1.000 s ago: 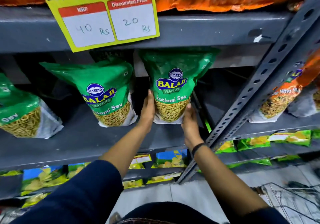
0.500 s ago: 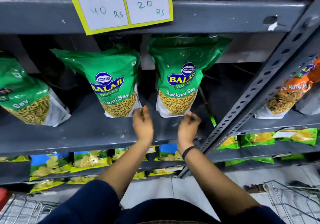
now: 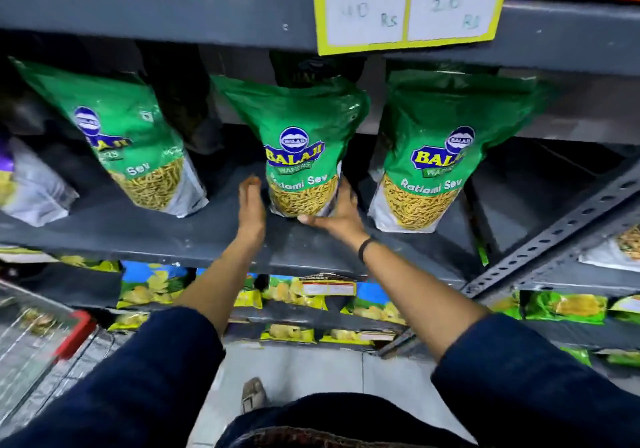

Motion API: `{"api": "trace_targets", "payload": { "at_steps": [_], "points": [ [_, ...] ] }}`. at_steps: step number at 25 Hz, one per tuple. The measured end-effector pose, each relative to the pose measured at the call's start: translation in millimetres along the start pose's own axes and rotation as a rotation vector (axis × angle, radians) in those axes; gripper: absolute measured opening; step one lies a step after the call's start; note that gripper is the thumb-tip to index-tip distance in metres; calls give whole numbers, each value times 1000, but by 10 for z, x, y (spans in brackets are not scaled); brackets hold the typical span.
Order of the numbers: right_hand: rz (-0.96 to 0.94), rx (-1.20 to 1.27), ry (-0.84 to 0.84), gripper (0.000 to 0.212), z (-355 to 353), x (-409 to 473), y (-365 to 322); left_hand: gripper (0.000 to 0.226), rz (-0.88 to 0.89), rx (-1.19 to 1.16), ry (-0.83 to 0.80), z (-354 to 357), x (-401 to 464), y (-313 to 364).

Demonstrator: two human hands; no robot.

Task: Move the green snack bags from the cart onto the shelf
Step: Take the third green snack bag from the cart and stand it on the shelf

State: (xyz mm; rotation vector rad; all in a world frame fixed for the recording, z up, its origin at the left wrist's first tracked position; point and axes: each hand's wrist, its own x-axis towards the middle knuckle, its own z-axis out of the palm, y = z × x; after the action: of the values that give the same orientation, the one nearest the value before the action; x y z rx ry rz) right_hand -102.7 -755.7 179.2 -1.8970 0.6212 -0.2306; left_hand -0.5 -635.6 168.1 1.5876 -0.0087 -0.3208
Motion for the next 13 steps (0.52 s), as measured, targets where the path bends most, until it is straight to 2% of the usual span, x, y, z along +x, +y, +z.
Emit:
{"api": "trace_targets", "payload": {
  "at_steps": [2, 4, 8, 11, 13],
  "points": [
    [-29, 8, -15, 110, -10, 134, -16, 54, -61, 135, -197, -92, 269, -107],
    [-27, 39, -11, 104, 13, 178, 10, 46, -33, 142, -302, -80, 183, -76],
    [-19, 84, -14, 99, 171, 82, 58, 46, -30, 96, -249, -173, -106, 40],
    [-12, 105, 10, 115, 223, 41, 86, 45, -35, 106, -218, -214, -175, 73],
    [-2, 138, 125, 121, 293, -25, 111, 37, 27, 91, -240, -244, -247, 65]
  ]
}}
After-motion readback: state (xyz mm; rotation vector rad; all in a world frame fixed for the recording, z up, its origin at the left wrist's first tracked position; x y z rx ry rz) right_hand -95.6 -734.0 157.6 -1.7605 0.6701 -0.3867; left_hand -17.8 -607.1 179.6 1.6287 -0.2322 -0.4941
